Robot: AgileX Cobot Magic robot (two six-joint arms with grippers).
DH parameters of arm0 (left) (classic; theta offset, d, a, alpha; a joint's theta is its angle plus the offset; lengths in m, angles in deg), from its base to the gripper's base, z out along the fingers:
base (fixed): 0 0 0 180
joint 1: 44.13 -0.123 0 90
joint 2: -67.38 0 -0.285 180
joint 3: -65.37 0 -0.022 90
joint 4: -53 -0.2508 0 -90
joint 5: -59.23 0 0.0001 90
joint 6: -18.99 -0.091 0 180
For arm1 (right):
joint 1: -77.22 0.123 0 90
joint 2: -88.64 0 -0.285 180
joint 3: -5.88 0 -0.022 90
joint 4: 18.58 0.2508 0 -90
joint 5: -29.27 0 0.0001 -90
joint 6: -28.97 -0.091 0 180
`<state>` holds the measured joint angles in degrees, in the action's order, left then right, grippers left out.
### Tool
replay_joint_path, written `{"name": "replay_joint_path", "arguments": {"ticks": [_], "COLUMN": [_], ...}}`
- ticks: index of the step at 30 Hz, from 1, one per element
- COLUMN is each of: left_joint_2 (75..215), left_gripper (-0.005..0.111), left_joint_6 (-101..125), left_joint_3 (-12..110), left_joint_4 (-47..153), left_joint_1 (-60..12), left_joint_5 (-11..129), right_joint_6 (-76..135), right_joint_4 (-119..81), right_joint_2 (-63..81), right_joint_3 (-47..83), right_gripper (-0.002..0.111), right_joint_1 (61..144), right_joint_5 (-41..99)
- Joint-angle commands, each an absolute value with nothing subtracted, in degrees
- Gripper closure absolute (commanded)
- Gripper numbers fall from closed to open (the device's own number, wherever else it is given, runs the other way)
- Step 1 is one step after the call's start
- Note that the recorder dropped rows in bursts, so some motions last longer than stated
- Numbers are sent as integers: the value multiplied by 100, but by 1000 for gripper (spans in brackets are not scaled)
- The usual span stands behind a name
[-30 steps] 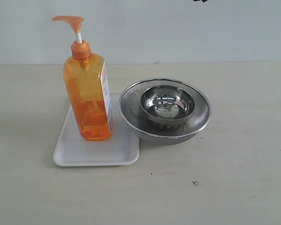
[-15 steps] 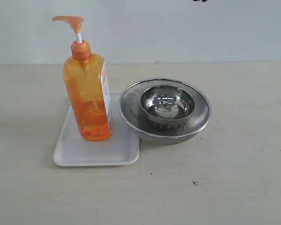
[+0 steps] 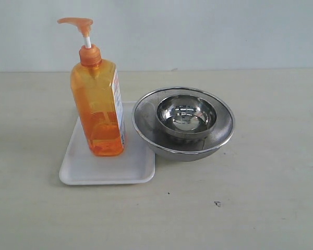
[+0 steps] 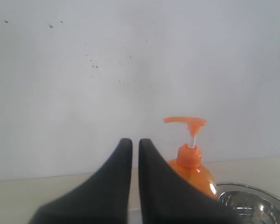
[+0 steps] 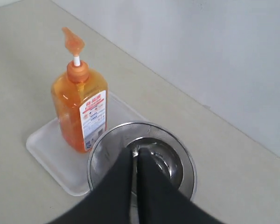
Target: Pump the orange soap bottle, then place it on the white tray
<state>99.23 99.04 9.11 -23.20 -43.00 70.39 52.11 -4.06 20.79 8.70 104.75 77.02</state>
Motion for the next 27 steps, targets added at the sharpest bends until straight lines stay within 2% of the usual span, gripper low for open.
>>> {"name": "replay_joint_path", "arguments": {"ticks": [1,7,14,18,22,27], "left_joint_2": [9895,9895,9895,9895,9895,9895], "left_gripper": [102,102,102,102,102,102], "left_joint_6": [9952,9952,9952,9952,9952,9952], "left_joint_3": [891,891,891,891,891,891], "left_joint_4": [-2322,-2322,-2322,-2322,-2322,-2322], "left_joint_1": [-4289,-4289,-4289,-4289,-4289,-4289], "left_joint_5": [7014,7014,7014,7014,7014,7014], "right_joint_6": [5163,5065,4369,4252,4017,3665], "right_joint_4": [-527,-491,-386,-375,-193,-138], "right_joint_2": [3221,5045,6601,6912,6944,7022], "right_joint_3": [1734,3289,5684,6978,7851,8063], "right_gripper": [108,108,108,108,108,108], "right_joint_1": [10455,10455,10455,10444,10030,9248], "right_joint_5": [7665,7136,5325,4161,2812,2730]}}
